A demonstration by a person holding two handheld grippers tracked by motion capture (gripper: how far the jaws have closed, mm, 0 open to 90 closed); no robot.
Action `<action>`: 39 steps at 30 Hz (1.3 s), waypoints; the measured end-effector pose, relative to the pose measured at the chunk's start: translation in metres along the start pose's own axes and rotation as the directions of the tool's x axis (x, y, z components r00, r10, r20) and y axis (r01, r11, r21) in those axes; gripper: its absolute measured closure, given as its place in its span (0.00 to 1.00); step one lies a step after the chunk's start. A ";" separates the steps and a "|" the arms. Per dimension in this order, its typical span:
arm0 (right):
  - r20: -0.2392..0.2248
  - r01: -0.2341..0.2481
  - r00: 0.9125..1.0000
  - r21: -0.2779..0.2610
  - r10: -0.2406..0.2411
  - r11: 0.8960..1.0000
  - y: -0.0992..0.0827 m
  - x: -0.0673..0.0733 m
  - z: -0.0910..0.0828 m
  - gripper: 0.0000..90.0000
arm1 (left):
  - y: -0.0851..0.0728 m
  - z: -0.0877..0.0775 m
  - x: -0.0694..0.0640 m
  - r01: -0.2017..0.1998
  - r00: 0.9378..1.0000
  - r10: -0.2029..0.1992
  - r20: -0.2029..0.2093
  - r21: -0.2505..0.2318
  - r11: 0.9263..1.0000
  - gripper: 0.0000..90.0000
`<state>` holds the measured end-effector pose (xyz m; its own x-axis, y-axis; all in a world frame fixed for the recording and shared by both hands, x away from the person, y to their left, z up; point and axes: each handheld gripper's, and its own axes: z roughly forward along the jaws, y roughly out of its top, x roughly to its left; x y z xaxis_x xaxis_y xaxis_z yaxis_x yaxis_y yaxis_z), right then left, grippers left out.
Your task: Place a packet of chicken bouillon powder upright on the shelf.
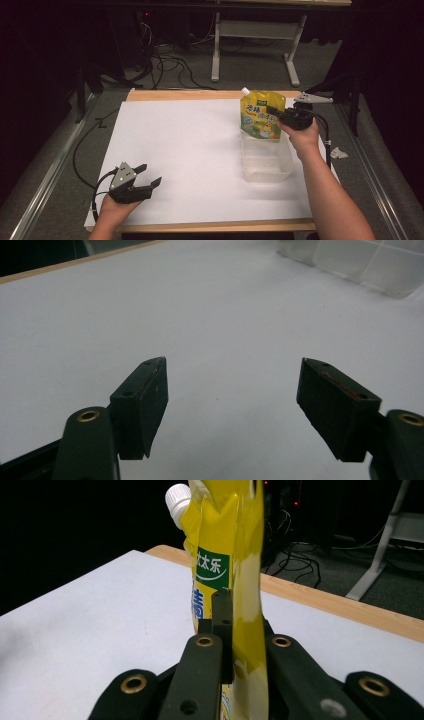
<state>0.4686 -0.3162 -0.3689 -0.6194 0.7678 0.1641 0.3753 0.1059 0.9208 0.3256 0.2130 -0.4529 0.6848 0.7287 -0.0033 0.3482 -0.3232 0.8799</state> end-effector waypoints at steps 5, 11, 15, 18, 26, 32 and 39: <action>0.003 -0.004 1.000 0.007 0.004 1.000 -0.001 0.002 0.001 0.99 | 0.000 0.000 0.000 -0.005 1.000 0.005 0.001 0.003 1.000 0.32; 0.010 -0.009 1.000 0.013 0.009 1.000 -0.002 0.001 0.002 0.99 | 0.000 0.000 -0.001 -0.008 1.000 0.008 0.001 0.000 1.000 0.32; 0.016 -0.014 1.000 0.023 0.014 1.000 -0.002 0.001 0.002 0.97 | 0.000 0.000 -0.001 -0.008 1.000 0.008 0.003 0.001 1.000 0.32; 0.024 0.000 1.000 0.030 -0.001 1.000 -0.002 0.003 0.003 0.96 | 0.000 0.000 0.000 -0.007 1.000 0.007 0.003 0.002 1.000 0.32; 0.034 -0.009 0.999 0.035 0.007 0.999 -0.001 0.003 0.004 0.93 | 0.000 -0.001 0.000 -0.002 1.000 0.002 0.003 -0.001 1.000 0.32; 0.041 -0.010 0.999 0.037 0.008 0.999 0.000 0.003 0.005 0.83 | 0.000 -0.001 0.001 -0.001 1.000 0.001 0.002 0.000 1.000 0.32; 0.061 0.003 0.998 0.038 -0.005 0.999 0.001 0.005 0.006 0.57 | 0.000 -0.001 0.001 -0.001 1.000 0.001 0.004 0.001 1.000 0.32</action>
<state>0.4699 -0.3082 -0.3697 -0.5785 0.8040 0.1374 0.3992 0.1321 0.9073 0.3258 0.2142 -0.4528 0.6875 0.7262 -0.0037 0.3477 -0.3247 0.8796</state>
